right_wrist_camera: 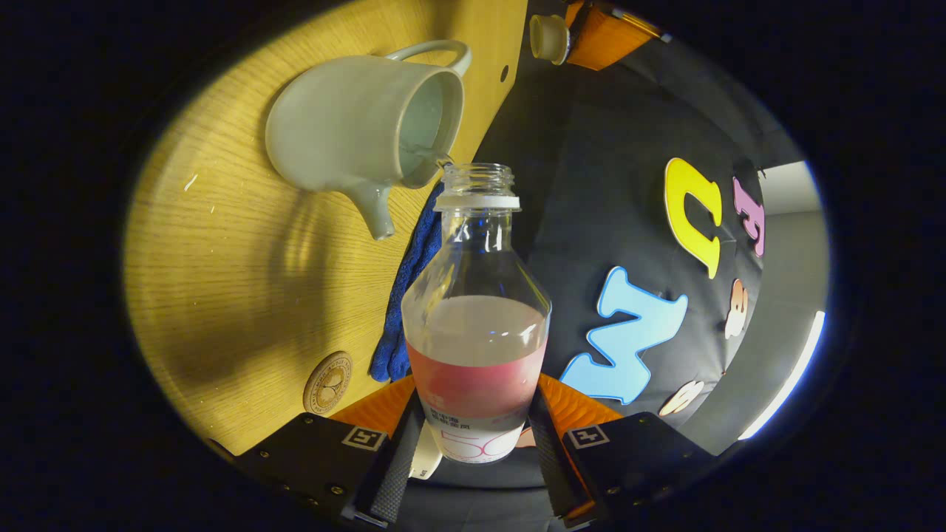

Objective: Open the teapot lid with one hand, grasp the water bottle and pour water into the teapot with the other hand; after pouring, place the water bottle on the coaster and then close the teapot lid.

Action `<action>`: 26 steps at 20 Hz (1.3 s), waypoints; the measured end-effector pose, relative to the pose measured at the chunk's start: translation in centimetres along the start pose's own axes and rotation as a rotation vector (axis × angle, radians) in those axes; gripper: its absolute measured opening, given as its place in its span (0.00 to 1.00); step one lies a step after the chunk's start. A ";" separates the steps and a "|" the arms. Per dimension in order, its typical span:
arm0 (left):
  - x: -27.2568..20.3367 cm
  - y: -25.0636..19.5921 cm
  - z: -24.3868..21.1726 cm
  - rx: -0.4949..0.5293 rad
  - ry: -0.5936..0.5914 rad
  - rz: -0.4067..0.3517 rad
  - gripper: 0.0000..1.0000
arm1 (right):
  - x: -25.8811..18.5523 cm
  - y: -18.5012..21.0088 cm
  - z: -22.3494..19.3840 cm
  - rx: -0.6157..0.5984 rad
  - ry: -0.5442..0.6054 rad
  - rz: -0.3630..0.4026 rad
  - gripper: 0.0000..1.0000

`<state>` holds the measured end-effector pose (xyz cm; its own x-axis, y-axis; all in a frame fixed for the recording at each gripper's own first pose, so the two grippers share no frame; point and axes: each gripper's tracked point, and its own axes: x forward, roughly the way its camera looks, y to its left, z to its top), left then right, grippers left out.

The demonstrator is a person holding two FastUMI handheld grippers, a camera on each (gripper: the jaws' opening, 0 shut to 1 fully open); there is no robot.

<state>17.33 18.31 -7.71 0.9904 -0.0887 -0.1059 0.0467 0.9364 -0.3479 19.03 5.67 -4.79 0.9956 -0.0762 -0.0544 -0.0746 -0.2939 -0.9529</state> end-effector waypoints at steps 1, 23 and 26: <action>0.0 0.1 0.0 -0.002 0.002 0.000 0.12 | 0.0 -0.1 0.0 -0.017 -0.006 -0.002 0.74; 0.0 0.4 -0.2 -0.025 0.007 0.006 0.12 | 0.4 -0.9 -0.1 -0.344 -0.081 -0.245 0.74; 0.1 0.2 -0.1 -0.029 0.005 0.001 0.12 | 0.2 -0.9 0.1 -0.383 -0.099 -0.255 0.73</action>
<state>17.39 18.46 -7.86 0.9898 -0.0892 -0.1108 0.0415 0.9262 -0.3748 19.31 5.98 -3.96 0.9842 0.1295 0.1211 0.1758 -0.6234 -0.7618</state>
